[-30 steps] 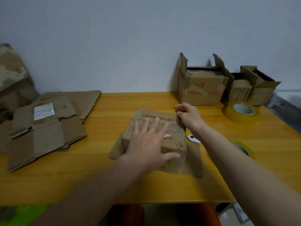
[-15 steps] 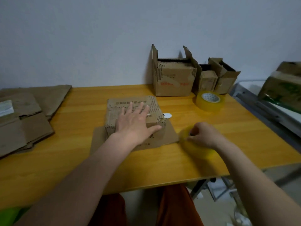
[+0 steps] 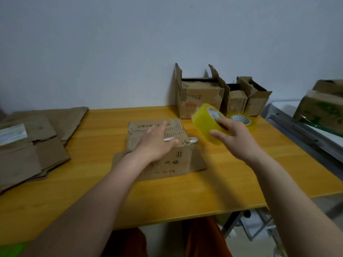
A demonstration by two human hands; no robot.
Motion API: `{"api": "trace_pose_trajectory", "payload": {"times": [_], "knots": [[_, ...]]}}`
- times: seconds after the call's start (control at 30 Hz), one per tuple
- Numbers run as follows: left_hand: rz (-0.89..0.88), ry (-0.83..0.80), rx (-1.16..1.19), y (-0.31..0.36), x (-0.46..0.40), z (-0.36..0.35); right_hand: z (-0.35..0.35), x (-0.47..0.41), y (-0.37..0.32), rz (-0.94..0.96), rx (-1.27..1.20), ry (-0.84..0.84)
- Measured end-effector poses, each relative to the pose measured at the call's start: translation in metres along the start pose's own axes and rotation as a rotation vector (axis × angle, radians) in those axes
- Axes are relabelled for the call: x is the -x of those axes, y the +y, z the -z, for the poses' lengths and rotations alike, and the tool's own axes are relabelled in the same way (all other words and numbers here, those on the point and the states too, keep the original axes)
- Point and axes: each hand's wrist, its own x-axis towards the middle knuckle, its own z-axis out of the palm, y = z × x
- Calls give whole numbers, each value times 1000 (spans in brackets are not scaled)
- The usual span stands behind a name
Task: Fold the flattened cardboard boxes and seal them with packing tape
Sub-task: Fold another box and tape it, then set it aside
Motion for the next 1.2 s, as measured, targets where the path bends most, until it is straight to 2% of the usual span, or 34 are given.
{"api": "trace_pose_trajectory", "payload": {"times": [0.1, 0.17, 0.3, 0.43, 0.57, 0.63, 0.7, 0.8, 0.9, 0.97, 1.03, 1.1, 1.2], "knots": [[24, 81, 618, -7, -7, 11, 5, -13, -28, 121, -291, -165], [-1, 173, 988, -14, -8, 17, 1, -22, -39, 160, -300, -284], [-100, 248, 1261, -23, -2, 20, -12, -39, -55, 234, -163, -402], [-62, 396, 1228, -24, -4, 15, -18, -51, -65, 223, -17, -471], [18, 461, 1204, -25, -9, 10, -26, -53, -73, 231, 97, -486], [77, 506, 1163, -25, -11, 8, -34, -53, -73, 273, 263, -451], [147, 556, 1155, -25, -14, 8, -42, -53, -69, 322, 303, -344], [220, 548, 1305, -24, -18, 12, -59, -54, -62, 241, -1, -65], [267, 458, 1426, -25, -20, 15, -85, -55, -65, 4, -427, 209], [296, 438, 1462, -24, -20, 17, -104, -57, -70, -181, -758, 264], [316, 431, 1468, -25, -21, 18, -119, -59, -73, -321, -1040, 233], [329, 428, 1434, -24, -19, 19, -126, -59, -73, -313, -1029, 213], [360, 554, 1212, -28, -18, 20, -121, -62, -72, -270, -791, 254]]}}
